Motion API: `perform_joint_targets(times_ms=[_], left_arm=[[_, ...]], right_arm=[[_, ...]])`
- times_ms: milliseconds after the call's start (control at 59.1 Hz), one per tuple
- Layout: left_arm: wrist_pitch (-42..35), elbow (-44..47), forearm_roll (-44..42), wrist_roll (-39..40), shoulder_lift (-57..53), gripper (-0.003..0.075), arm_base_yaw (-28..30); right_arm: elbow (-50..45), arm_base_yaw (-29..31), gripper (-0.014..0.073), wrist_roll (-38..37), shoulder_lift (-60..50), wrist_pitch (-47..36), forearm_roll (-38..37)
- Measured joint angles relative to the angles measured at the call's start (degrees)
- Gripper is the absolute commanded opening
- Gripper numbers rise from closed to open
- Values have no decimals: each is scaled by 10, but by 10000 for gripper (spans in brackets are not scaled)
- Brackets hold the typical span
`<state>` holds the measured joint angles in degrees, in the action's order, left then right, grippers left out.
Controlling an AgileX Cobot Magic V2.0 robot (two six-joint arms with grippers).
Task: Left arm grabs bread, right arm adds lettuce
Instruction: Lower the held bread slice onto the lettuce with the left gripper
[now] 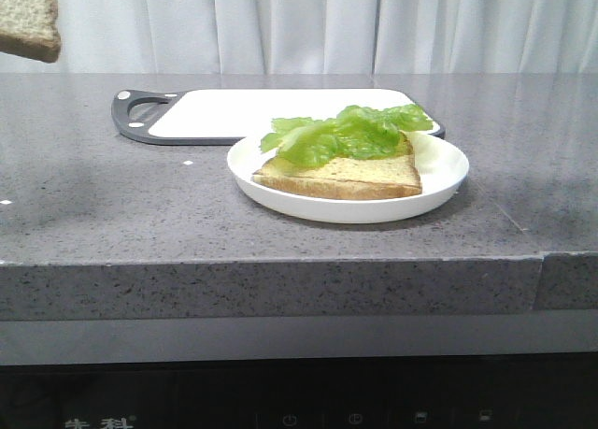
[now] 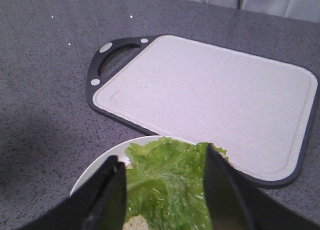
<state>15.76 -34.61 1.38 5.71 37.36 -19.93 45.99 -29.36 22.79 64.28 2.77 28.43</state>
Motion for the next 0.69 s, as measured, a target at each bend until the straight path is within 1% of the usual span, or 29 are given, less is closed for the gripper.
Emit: perform_joint_targets(times_ms=[68,101,169,254,372,423,541,609,693], left_arm=[[13,-14,12,0,15,-20,0],[23,-25,21,0,26,-20,0],[45,-51,43,0,51,-20,0],[70,-90,84,-1,93,-20,0],[108,-150,168,-47,162,-20,-1],[133,-178,241,-95,205,-20,-6],[196,-237,434,-247,296,-20,-12],[236,-266,530,-323,349,-20,-12],[281,-302,608,-383,413,-20,-12]], right_arm=[[-17,0,-29,0,-29,1,0],[-25,0,-76,0,-45,2,0],[-47,0,-57,0,-80,5,0],[-75,0,-61,2,-127,5,0],[-115,0,-61,7,-195,5,0],[-138,0,-61,7,-236,6,-1],[-178,0,-61,8,-309,8,-1],[-192,0,-61,8,-338,12,-1],[-204,0,-61,8,-368,27,-1]])
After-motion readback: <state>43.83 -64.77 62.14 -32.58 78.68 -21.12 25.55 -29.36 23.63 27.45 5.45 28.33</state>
